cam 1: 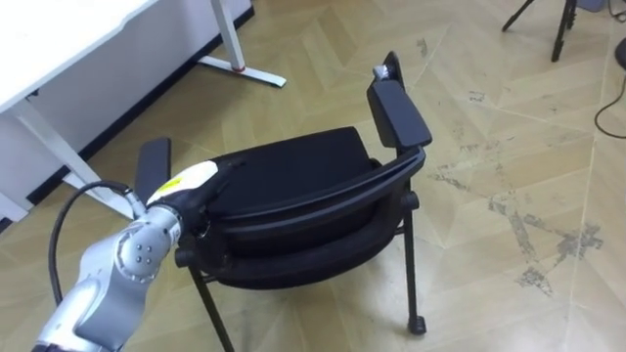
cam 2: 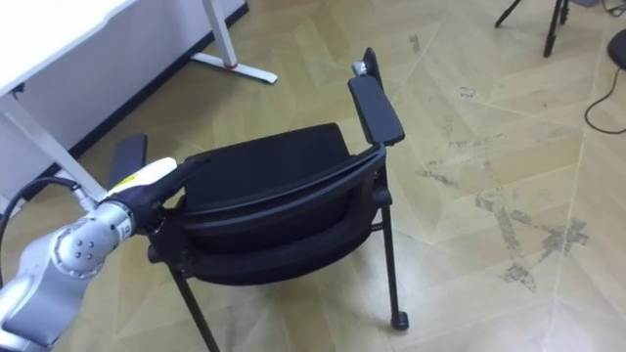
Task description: Push chair
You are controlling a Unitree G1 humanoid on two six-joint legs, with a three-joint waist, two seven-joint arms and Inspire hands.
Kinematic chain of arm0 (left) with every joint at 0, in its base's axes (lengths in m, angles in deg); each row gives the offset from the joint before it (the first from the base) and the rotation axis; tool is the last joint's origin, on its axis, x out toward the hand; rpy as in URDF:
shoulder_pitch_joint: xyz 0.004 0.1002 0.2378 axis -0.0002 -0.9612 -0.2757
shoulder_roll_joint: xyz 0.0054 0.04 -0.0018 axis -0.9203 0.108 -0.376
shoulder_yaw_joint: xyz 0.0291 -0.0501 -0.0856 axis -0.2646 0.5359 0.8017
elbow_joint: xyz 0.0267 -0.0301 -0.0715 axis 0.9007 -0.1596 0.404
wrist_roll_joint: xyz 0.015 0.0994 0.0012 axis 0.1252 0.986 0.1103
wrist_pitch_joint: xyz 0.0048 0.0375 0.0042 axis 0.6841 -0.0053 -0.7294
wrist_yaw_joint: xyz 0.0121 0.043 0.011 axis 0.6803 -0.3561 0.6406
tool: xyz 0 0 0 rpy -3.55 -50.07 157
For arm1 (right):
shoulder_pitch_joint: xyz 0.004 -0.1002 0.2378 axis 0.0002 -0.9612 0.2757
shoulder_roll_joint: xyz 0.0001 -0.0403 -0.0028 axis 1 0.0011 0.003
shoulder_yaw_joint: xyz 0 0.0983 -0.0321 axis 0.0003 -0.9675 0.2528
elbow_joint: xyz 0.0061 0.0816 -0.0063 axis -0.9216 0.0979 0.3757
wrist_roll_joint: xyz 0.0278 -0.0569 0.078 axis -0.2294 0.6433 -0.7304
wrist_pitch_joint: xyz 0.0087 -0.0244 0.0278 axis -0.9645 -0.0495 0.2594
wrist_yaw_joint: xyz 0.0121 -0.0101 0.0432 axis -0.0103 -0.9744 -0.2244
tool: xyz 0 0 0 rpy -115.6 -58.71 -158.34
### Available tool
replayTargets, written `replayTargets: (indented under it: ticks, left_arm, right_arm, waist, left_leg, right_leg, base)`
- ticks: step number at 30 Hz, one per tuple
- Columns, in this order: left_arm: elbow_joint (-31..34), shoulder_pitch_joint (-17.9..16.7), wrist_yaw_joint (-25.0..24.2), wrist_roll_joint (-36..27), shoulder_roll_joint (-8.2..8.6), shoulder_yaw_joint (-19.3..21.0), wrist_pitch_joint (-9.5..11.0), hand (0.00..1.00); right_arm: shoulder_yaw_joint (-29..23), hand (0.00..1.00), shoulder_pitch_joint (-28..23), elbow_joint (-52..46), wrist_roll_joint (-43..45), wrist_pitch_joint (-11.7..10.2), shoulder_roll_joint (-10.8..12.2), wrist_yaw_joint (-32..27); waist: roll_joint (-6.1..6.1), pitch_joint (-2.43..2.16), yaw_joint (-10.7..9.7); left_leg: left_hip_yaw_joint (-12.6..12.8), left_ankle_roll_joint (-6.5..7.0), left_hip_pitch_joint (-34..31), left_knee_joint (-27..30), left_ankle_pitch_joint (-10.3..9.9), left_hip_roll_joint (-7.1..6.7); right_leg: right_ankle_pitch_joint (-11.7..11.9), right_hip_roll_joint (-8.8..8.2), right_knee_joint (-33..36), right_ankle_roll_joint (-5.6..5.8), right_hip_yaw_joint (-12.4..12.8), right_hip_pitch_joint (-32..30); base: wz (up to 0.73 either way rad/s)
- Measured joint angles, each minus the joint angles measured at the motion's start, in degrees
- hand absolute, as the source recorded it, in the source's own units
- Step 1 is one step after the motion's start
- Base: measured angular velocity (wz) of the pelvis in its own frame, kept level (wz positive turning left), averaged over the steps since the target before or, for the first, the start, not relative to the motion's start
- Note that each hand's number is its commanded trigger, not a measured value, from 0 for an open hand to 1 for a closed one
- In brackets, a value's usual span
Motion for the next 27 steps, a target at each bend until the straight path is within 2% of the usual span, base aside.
replayTargets:
  ticks: [1, 2, 3, 7, 10, 13, 18, 27]
  left_arm:
    - [0.00, 0.00, -0.04, 0.02, 0.00, -0.03, -0.02, 0.63]
    - [0.00, 0.00, -0.07, 0.01, -0.02, -0.03, -0.03, 0.95]
    - [0.02, 0.00, -0.17, 0.01, -0.06, -0.03, -0.06, 1.00]
    - [0.40, 0.00, -1.30, 0.08, -0.85, -0.29, 0.18, 1.00]
    - [1.18, 0.07, -2.57, 0.12, -3.21, -1.84, 0.75, 1.00]
    - [2.03, 0.07, -3.27, 0.36, -4.52, -2.75, 0.79, 1.00]
    - [2.94, -0.24, -1.73, 2.32, -4.49, -3.47, 1.41, 1.00]
    - [2.89, -0.24, -0.36, 2.40, -4.38, -3.90, 1.47, 1.00]
  right_arm:
    - [0.04, 0.00, 0.10, -0.04, -0.31, -0.02, 0.00, 0.04]
    - [0.04, 0.00, 0.09, -0.06, -0.69, -0.02, 0.00, 0.09]
    - [-0.09, 0.00, 0.10, -0.06, -1.18, 0.02, 0.02, 0.12]
    - [-0.07, 0.00, 0.08, -0.06, -1.18, 0.02, 0.07, 0.33]
    - [0.00, 0.00, 0.08, -0.06, -1.39, 0.02, 0.17, 0.27]
    - [0.05, 0.00, 0.07, -0.06, -1.74, 0.05, 0.25, -0.04]
    - [0.03, 0.00, 0.20, -0.13, -1.51, 0.06, 0.31, -0.37]
    - [0.19, 0.00, 0.21, -0.44, -1.47, 0.00, 0.31, -0.22]
  waist:
    - [-0.02, 0.02, -0.01]
    - [-0.03, 0.02, -0.02]
    - [-0.03, 0.03, -0.01]
    - [-0.09, 0.15, -0.09]
    - [-0.20, 0.33, -0.37]
    - [-0.20, 0.43, -0.62]
    - [-0.56, 0.73, -0.28]
    - [0.00, 0.51, -0.02]
  left_leg:
    - [0.00, 0.00, 0.01, 0.00, 0.00, 0.00]
    - [0.00, 0.00, 0.02, 0.00, 0.00, -0.01]
    - [0.00, 0.00, 0.07, -0.03, 0.00, -0.01]
    - [0.01, 0.00, 0.10, -0.03, 0.00, -0.04]
    - [0.01, 0.00, 0.04, -0.02, 0.00, -0.04]
    - [-0.01, 0.00, -0.46, 0.03, 0.00, -0.06]
    - [-0.04, 0.01, -0.58, 0.01, 0.00, -0.07]
    - [-0.03, 0.01, -0.69, -0.13, -0.01, -0.05]
  right_leg:
    - [-0.04, -0.02, -0.13, 0.02, -0.04, -0.01]
    - [-0.07, -0.03, -0.22, 0.02, -0.05, 0.00]
    - [-0.07, -0.04, -0.26, 0.03, 0.00, 0.02]
    - [-0.08, -0.06, -0.25, 0.03, 0.05, 0.06]
    - [-0.08, -0.08, 0.01, 0.04, -0.02, 0.11]
    - [-0.09, -0.11, 0.05, 0.05, -0.13, 0.12]
    - [-0.09, -0.13, 0.08, 0.05, -0.24, 0.06]
    - [-0.09, -0.10, 0.04, 0.05, -0.40, 0.21]
  base:
    - [0.00]
    - [0.00]
    - [0.00]
    - [0.00]
    - [0.00]
    - [0.00]
    - [0.01]
    - [0.00]
